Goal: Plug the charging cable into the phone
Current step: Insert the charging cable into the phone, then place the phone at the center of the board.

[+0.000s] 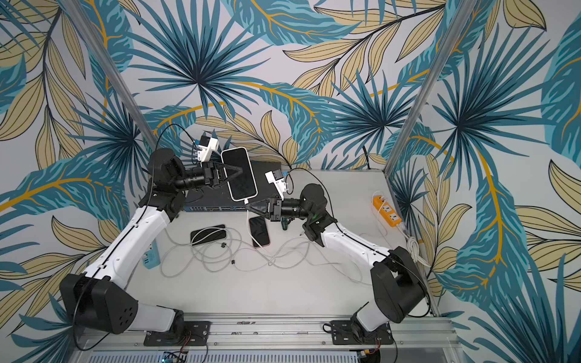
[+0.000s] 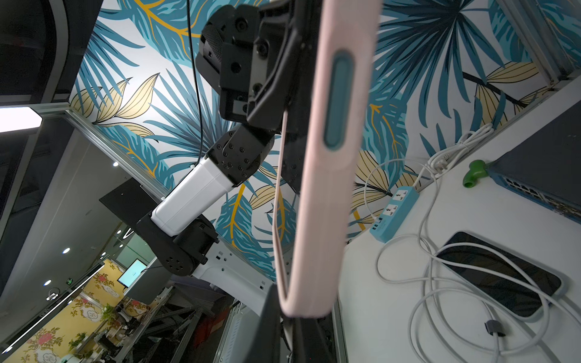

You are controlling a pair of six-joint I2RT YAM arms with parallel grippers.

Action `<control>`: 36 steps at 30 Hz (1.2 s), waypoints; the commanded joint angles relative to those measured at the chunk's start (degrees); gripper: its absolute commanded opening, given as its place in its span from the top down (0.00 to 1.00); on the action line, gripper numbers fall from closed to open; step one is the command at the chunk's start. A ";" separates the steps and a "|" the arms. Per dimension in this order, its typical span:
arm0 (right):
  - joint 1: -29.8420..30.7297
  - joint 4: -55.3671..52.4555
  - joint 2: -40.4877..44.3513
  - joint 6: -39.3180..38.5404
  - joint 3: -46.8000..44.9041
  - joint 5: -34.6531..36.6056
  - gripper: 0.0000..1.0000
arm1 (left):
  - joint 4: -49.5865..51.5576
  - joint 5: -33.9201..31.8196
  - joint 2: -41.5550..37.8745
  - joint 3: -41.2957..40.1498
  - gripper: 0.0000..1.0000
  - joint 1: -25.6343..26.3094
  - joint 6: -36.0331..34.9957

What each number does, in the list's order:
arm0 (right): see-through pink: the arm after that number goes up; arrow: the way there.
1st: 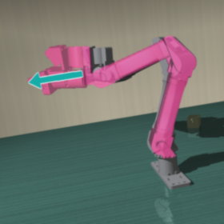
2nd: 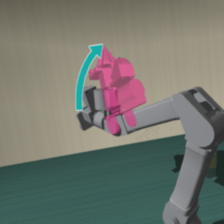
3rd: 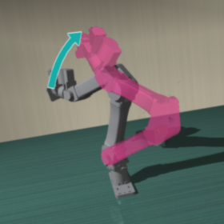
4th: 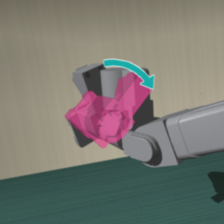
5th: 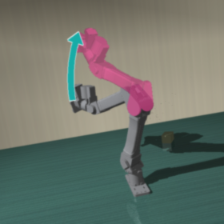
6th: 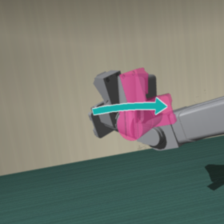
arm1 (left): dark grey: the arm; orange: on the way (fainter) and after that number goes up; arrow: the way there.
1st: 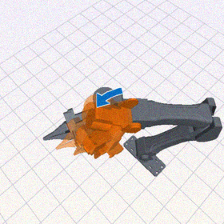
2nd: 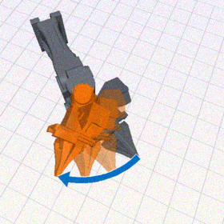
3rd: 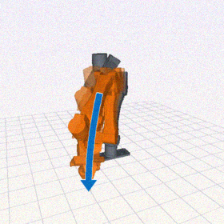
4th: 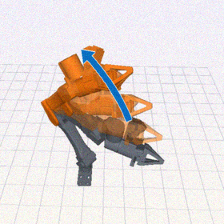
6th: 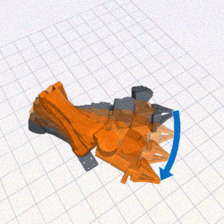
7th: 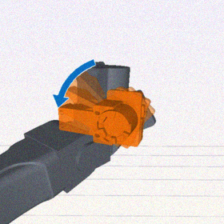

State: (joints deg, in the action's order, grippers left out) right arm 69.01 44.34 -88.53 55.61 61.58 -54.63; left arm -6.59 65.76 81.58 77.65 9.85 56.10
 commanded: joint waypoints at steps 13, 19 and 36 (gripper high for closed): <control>-2.24 3.39 -0.19 -0.76 0.70 4.75 1.00 | 5.34 4.30 -3.62 -0.06 1.00 2.28 -4.71; -2.63 3.40 -0.91 -0.80 1.89 4.66 1.00 | 5.81 4.14 -4.57 -1.40 1.00 2.37 -5.25; -22.50 -32.31 29.02 -15.87 -18.63 11.16 0.25 | 17.97 -7.83 11.49 11.54 1.00 9.57 -15.05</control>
State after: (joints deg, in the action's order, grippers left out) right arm 50.52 19.84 -64.29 41.85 46.44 -50.48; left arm 10.09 61.80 88.77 87.13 15.27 44.05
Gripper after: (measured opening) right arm 0.748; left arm 0.155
